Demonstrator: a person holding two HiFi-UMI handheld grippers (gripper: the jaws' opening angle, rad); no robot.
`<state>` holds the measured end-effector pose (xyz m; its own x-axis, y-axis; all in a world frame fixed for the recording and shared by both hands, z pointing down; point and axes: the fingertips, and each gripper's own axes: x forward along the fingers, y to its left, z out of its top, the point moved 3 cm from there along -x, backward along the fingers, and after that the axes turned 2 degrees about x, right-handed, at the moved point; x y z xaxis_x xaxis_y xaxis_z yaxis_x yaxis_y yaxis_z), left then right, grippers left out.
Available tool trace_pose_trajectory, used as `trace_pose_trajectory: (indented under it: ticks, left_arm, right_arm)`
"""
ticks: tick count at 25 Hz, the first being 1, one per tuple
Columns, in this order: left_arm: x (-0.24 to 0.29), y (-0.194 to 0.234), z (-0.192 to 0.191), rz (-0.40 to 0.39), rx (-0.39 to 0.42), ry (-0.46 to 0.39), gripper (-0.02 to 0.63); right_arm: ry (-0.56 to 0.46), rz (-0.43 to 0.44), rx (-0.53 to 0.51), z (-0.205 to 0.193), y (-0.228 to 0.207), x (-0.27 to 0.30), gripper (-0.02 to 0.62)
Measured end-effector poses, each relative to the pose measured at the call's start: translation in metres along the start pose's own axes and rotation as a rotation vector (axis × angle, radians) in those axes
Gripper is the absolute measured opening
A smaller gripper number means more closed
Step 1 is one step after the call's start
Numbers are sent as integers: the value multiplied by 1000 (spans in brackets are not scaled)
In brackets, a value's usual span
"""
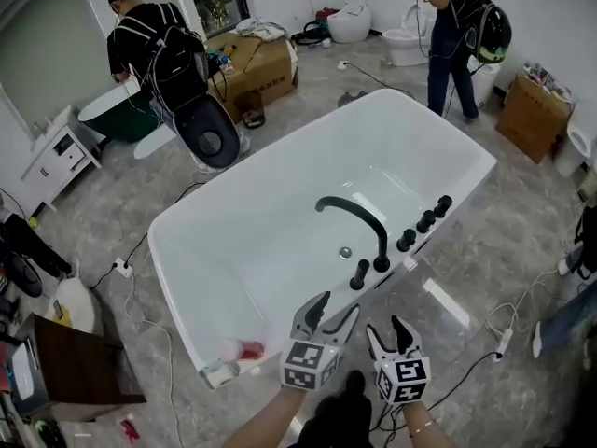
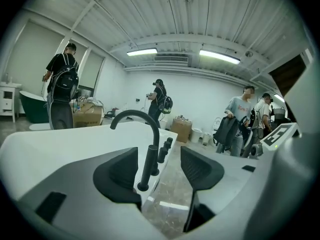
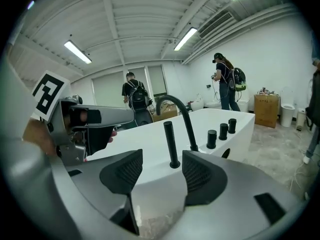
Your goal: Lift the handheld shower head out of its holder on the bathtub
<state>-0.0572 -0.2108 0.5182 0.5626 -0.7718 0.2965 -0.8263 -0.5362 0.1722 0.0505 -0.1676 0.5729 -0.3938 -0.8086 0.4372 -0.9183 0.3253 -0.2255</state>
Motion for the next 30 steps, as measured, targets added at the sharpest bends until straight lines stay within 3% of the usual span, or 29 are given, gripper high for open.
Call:
trace_pose_trajectory:
  ticks: [14, 23, 30]
  left_arm:
    - [106, 18, -48, 3, 15, 51, 276]
    - [147, 37, -67, -2, 14, 55, 276]
    - [168, 45, -75, -29, 26, 74, 276]
  right_arm:
    - [63, 43, 17, -36, -61, 105, 247]
    - [70, 46, -1, -49, -81, 166, 247]
    - [87, 48, -12, -61, -91, 183, 245]
